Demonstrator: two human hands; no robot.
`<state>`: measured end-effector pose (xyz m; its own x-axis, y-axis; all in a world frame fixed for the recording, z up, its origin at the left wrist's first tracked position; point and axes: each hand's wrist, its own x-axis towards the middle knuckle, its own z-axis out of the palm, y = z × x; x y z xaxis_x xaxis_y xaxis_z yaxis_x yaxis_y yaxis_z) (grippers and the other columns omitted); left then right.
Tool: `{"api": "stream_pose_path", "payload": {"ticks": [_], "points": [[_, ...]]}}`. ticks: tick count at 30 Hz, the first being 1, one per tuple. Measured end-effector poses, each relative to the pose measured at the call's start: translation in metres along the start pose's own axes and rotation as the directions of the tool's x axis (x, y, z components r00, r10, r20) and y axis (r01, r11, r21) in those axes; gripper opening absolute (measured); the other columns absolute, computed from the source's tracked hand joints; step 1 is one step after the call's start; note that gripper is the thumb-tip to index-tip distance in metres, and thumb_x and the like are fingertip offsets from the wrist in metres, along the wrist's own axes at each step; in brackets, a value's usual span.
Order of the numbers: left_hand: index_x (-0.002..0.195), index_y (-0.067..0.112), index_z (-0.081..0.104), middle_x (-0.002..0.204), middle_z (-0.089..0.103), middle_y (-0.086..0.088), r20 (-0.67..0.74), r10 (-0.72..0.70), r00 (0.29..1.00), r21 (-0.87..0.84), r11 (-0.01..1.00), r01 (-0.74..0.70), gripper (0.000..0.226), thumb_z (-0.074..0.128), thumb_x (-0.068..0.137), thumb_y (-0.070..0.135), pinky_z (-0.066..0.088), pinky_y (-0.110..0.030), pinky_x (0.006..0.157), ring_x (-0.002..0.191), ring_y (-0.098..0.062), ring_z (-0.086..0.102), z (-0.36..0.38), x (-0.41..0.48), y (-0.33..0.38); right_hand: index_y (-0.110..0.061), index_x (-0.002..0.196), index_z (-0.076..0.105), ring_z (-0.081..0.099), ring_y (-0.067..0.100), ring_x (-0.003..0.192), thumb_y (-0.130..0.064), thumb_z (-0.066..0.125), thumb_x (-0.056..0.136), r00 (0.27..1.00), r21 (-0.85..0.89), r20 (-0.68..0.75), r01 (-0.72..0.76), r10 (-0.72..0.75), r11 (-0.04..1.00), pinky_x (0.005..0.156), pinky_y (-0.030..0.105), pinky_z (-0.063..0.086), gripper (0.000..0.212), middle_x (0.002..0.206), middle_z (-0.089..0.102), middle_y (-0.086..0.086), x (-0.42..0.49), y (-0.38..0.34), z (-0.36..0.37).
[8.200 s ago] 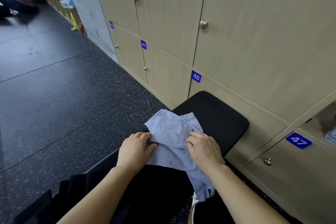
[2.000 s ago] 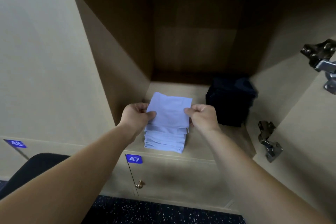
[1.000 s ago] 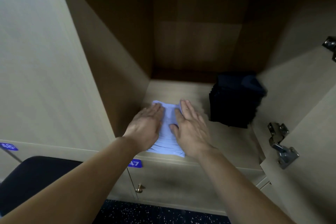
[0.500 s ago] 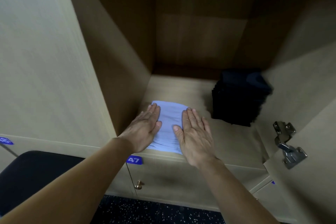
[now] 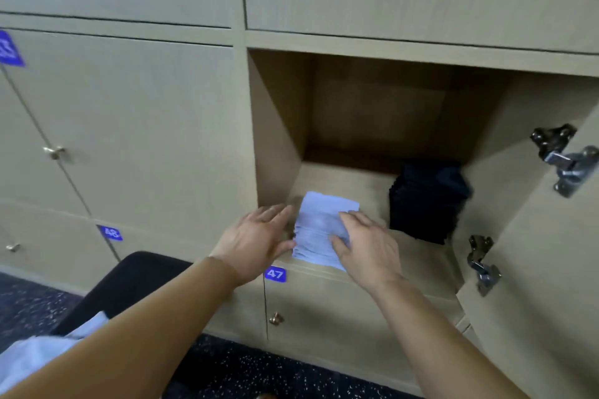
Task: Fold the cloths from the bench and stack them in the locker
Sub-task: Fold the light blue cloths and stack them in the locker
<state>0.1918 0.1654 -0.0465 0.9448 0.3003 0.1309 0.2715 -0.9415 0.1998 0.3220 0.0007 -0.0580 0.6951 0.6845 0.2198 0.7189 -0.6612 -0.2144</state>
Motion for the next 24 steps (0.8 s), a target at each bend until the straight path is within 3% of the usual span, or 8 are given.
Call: {"api": "stream_pose_path", "payload": {"ticks": [4,9,17,24], "points": [[0.156,0.022,0.018,0.163,0.017,0.001,-0.009,-0.084,0.996,0.088,0.993,0.085,0.071,0.040,0.097,0.056,0.017,-0.030,0.117,0.148,-0.017,0.018,-0.035,-0.059,-0.004,-0.020,0.136,0.044,0.048,0.020,0.125,-0.047,0.043,0.097,0.999,0.031,0.015,0.043,-0.044,0.999,0.095,0.031,0.040,0.047,0.139,0.049,-0.004,-0.030,-0.042,-0.025],[0.156,0.025,0.017,0.162,0.019,0.001,-0.043,-0.239,0.970,0.066,0.968,0.241,0.070,0.043,0.097,0.054,0.023,-0.034,0.117,0.147,-0.020,0.023,-0.066,-0.145,-0.022,-0.019,0.140,0.041,0.046,0.021,0.127,-0.046,0.047,0.096,0.991,0.121,0.020,0.132,-0.136,0.984,0.097,0.034,0.040,0.052,0.141,0.047,-0.001,-0.071,-0.104,-0.044],[0.154,0.023,0.026,0.157,0.031,0.003,-0.086,-0.482,0.872,0.017,0.874,0.485,0.062,0.047,0.099,0.045,0.034,-0.037,0.110,0.140,-0.023,0.036,-0.077,-0.289,-0.072,-0.015,0.140,0.042,0.046,0.023,0.129,-0.044,0.046,0.097,0.942,0.182,0.087,0.305,-0.324,0.935,0.099,0.035,0.037,0.052,0.142,0.048,0.002,-0.133,-0.198,-0.027],[0.152,0.021,0.032,0.154,0.038,0.002,-0.046,-0.631,0.774,-0.020,0.775,0.631,0.060,0.048,0.099,0.044,0.037,-0.035,0.107,0.132,-0.022,0.045,-0.045,-0.377,-0.116,-0.016,0.134,0.047,0.049,0.025,0.125,-0.041,0.043,0.098,0.878,0.207,0.253,0.361,-0.406,0.909,0.099,0.036,0.040,0.044,0.139,0.051,0.003,-0.171,-0.253,0.020]]}}
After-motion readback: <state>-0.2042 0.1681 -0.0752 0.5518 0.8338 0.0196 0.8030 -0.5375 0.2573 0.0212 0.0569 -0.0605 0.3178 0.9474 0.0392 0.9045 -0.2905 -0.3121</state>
